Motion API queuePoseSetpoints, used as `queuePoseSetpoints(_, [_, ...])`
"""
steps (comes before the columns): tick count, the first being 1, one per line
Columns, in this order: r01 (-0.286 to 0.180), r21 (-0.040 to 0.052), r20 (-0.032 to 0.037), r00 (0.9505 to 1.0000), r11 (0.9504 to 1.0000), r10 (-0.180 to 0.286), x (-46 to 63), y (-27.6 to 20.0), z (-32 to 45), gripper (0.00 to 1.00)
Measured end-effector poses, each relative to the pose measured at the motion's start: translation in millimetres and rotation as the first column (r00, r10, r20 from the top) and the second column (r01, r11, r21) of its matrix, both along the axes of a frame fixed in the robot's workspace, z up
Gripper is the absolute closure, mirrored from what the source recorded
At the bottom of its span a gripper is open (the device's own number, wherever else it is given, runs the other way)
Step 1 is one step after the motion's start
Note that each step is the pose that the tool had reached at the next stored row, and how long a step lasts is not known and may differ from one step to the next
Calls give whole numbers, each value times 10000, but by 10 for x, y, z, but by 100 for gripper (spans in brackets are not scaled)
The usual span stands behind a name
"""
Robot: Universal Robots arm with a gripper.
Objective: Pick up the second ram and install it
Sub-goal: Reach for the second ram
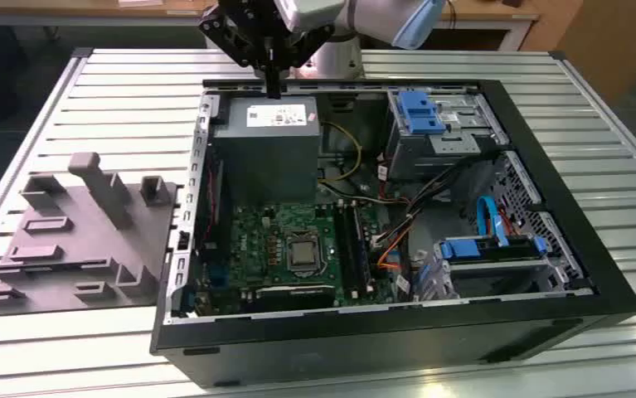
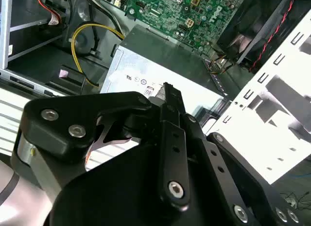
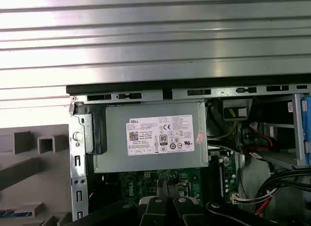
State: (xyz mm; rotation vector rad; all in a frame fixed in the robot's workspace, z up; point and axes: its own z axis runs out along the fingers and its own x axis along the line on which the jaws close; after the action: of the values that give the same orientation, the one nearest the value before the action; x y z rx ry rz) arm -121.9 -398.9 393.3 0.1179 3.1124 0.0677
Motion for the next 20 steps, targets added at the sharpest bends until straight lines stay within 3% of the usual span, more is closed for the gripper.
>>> queuePoseSetpoints(11, [1,-1,0,10000,10000,-1,-11,0,0,90])
queuePoseSetpoints(20, [1,0,0,10000,10000,-1,-127,0,-2,90])
